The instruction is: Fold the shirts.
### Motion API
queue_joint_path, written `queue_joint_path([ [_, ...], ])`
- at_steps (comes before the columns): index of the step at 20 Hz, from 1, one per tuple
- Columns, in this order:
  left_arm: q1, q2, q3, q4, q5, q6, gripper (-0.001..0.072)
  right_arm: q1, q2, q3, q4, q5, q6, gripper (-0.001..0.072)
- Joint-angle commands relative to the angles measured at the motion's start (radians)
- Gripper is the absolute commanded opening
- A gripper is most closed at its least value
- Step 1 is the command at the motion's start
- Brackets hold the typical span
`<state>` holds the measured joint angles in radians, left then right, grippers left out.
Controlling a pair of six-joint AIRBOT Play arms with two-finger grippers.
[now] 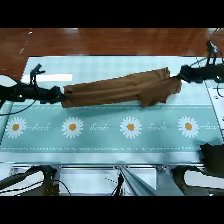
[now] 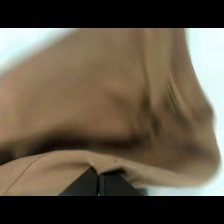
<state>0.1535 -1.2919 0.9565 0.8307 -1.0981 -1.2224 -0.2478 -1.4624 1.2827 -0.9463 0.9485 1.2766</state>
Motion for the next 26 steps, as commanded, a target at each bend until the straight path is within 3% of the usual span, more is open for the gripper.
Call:
queue_joint_path([
  [1, 0.002, -0.026, 0.065, -0.032, 0.174, -0.005, 0.0024, 0.072, -0.139, 0.137, 0.047, -0.190, 0.043, 0.0027],
  [6, 0.002, -0.158, 0.066, -0.160, 0.316, 0.000, 0.0023, 0.121, -0.358, 0.315, 0.051, -0.262, 0.075, 0.0027],
  [8, 0.000, -0.214, 0.066, -0.233, 0.364, 0.057, 0.0024, 0.133, -0.407, 0.341, 0.051, -0.307, 0.096, 0.0028],
  [11, 0.002, -0.292, 0.066, -0.234, 0.374, 0.059, 0.0024, 0.133, -0.446, 0.345, 0.055, -0.338, 0.145, 0.0030],
  [12, 0.002, -0.312, 0.066, -0.234, 0.372, 0.059, 0.0029, 0.133, -0.450, 0.345, 0.052, -0.334, 0.138, 0.0074],
  [13, 0.002, -0.320, 0.066, -0.234, 0.372, 0.059, 0.0113, 0.133, -0.450, 0.345, 0.054, -0.330, 0.130, 0.0237],
  [14, 0.003, -0.320, 0.067, -0.233, 0.374, 0.060, 0.0258, 0.130, -0.444, 0.345, 0.053, -0.326, 0.124, 0.0373],
  [16, 0.023, -0.315, 0.090, -0.232, 0.348, 0.060, 0.0561, 0.111, -0.409, 0.345, 0.019, -0.322, 0.079, 0.0403],
  [17, 0.045, -0.313, 0.114, -0.232, 0.299, 0.060, 0.0608, 0.094, -0.385, 0.345, -0.032, -0.319, 0.079, 0.0403],
  [20, 0.112, -0.307, 0.189, -0.233, 0.138, 0.059, 0.0607, 0.035, -0.312, 0.345, -0.335, -0.262, 0.177, 0.0406],
  [22, 0.135, -0.294, 0.229, -0.233, 0.037, 0.058, 0.0555, -0.013, -0.303, 0.345, -0.442, -0.142, 0.257, 0.0540],
  [23, 0.136, -0.283, 0.239, -0.233, 0.008, 0.059, 0.0502, -0.040, -0.312, 0.345, -0.413, -0.069, 0.246, 0.0560],
  [26, 0.119, -0.232, 0.245, -0.233, -0.022, 0.063, 0.0508, -0.122, -0.372, 0.345, -0.156, 0.113, 0.176, 0.0590],
])
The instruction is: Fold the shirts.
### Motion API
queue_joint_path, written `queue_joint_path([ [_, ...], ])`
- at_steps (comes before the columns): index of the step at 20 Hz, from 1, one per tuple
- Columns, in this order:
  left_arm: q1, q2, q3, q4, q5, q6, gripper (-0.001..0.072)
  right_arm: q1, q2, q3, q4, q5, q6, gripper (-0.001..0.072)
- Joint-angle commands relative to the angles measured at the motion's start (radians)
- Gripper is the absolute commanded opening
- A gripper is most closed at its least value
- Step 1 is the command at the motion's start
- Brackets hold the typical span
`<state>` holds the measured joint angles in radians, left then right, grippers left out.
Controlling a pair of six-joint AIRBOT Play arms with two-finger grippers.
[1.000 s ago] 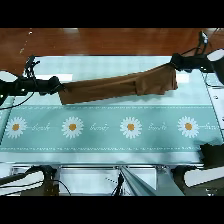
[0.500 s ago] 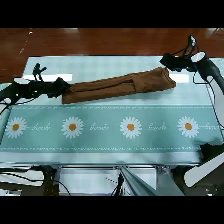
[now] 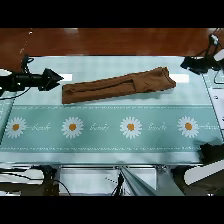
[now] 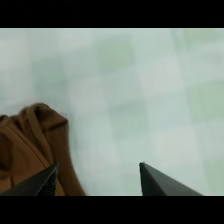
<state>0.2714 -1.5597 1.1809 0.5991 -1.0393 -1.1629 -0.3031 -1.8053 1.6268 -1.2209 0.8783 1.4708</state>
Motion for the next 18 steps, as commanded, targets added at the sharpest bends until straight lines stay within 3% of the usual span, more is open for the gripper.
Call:
queue_joint_path([
  [1, -0.004, 0.050, 0.021, -0.001, -0.089, 0.005, 0.0509, -0.080, -0.054, 0.001, 0.195, 0.216, -0.018, 0.0590],
  [4, -0.028, 0.080, 0.021, -0.001, -0.132, 0.026, 0.0509, -0.070, -0.116, 0.001, 0.312, 0.260, -0.018, 0.0603],
  [9, -0.092, 0.090, 0.035, -0.002, -0.205, 0.043, 0.0509, 0.039, -0.188, 0.001, 0.349, 0.255, -0.017, 0.0605],
  [11, -0.118, 0.091, 0.049, -0.002, -0.211, 0.052, 0.0509, 0.075, -0.197, 0.001, 0.407, 0.237, -0.072, 0.0600],
  [12, -0.129, 0.091, 0.059, -0.002, -0.211, 0.052, 0.0509, 0.088, -0.194, 0.001, 0.439, 0.238, -0.125, 0.0555],
  [14, -0.142, 0.091, 0.080, -0.001, -0.206, 0.052, 0.0509, 0.100, -0.187, 0.011, 0.476, 0.247, -0.175, 0.0179],
  [15, -0.147, 0.091, 0.088, -0.002, -0.202, 0.051, 0.0509, 0.100, -0.180, 0.021, 0.490, 0.269, -0.175, 0.0026],
  [16, -0.148, 0.091, 0.097, -0.002, -0.201, 0.051, 0.0503, 0.100, -0.163, 0.029, 0.487, 0.296, -0.179, 0.0030],
  [17, -0.150, 0.091, 0.103, -0.002, -0.200, 0.051, 0.0405, 0.100, -0.139, 0.031, 0.476, 0.316, -0.185, 0.0030],
  [18, -0.154, 0.091, 0.108, -0.002, -0.200, 0.051, 0.0246, 0.100, -0.106, 0.031, 0.456, 0.336, -0.187, 0.0030],
])
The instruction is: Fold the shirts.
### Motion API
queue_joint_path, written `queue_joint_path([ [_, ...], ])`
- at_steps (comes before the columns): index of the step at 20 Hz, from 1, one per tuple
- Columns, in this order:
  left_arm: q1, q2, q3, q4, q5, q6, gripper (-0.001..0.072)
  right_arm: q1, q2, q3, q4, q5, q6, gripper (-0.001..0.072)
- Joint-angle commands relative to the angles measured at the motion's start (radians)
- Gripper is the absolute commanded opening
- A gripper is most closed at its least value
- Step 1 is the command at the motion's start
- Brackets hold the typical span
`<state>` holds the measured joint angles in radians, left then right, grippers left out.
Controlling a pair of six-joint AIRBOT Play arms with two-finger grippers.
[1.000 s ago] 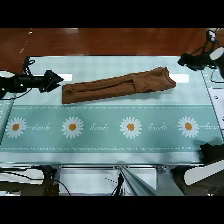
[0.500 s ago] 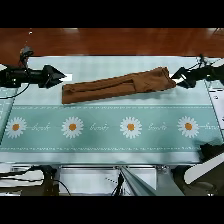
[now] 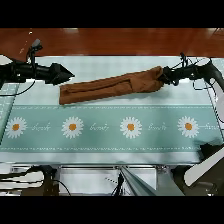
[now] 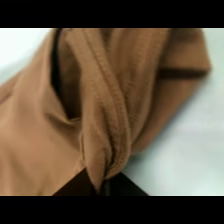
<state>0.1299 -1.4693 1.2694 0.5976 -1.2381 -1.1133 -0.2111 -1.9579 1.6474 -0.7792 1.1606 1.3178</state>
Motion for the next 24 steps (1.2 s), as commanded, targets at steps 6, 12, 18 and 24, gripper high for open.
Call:
queue_joint_path([
  [6, -0.165, -0.010, 0.019, -0.018, 0.071, 0.001, 0.0023, 0.077, 0.325, 0.010, -0.248, 0.222, 0.037, 0.0030],
  [12, -0.427, -0.017, 0.017, -0.018, 0.292, -0.059, 0.0023, 0.285, 0.559, 0.010, -0.568, 0.279, 0.183, 0.0030],
  [18, -0.620, -0.098, 0.017, -0.014, 0.375, -0.108, 0.0023, 0.385, 0.687, 0.010, -0.604, 0.329, 0.296, 0.0030],
  [24, -0.721, -0.199, 0.017, -0.015, 0.423, -0.114, 0.0023, 0.480, 0.760, 0.010, -0.663, 0.422, 0.370, 0.0030],
])
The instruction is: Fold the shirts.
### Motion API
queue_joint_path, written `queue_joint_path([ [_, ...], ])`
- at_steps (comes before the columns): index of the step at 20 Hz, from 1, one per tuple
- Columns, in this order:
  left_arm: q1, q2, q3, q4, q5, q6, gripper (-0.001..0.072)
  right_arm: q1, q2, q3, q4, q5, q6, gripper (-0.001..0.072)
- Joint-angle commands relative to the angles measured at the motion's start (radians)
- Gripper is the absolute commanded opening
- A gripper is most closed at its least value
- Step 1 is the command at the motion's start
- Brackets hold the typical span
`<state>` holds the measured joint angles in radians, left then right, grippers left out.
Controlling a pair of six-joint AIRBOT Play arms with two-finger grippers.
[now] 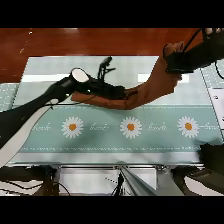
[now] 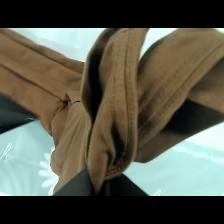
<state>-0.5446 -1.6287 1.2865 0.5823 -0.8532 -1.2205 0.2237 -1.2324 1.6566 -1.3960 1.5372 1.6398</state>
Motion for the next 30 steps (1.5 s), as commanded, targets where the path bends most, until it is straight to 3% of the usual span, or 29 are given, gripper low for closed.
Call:
queue_joint_path([
  [1, -0.061, -0.052, 0.000, 0.000, 0.053, -0.008, 0.0023, 0.061, 0.040, 0.001, -0.073, 0.051, 0.064, 0.0030],
  [6, -0.137, -0.142, 0.000, -0.173, 0.069, 0.027, 0.0023, 0.085, 0.047, 0.001, -0.108, 0.076, 0.107, 0.0030],
  [10, -0.102, -0.137, 0.000, -0.187, 0.066, 0.034, 0.0021, 0.085, 0.046, 0.001, -0.151, 0.040, 0.105, 0.0030],
  [13, 0.046, -0.041, 0.000, -0.176, 0.016, 0.035, 0.0021, 0.093, 0.034, 0.000, -0.138, -0.068, 0.096, 0.0029],
  [21, 0.609, 0.486, 0.000, 0.142, -0.179, 0.000, 0.0021, 0.264, -0.207, 0.000, -0.124, -0.188, 0.112, 0.0029],
  [26, 0.904, 0.726, 0.000, 0.145, -0.346, 0.008, 0.0022, 0.346, -0.364, 0.000, 0.051, -0.367, 0.122, 0.0029],
  [30, 0.993, 0.813, 0.000, 0.145, -0.420, 0.007, 0.0023, 0.414, -0.468, 0.000, 0.196, -0.550, 0.131, 0.0030],
])
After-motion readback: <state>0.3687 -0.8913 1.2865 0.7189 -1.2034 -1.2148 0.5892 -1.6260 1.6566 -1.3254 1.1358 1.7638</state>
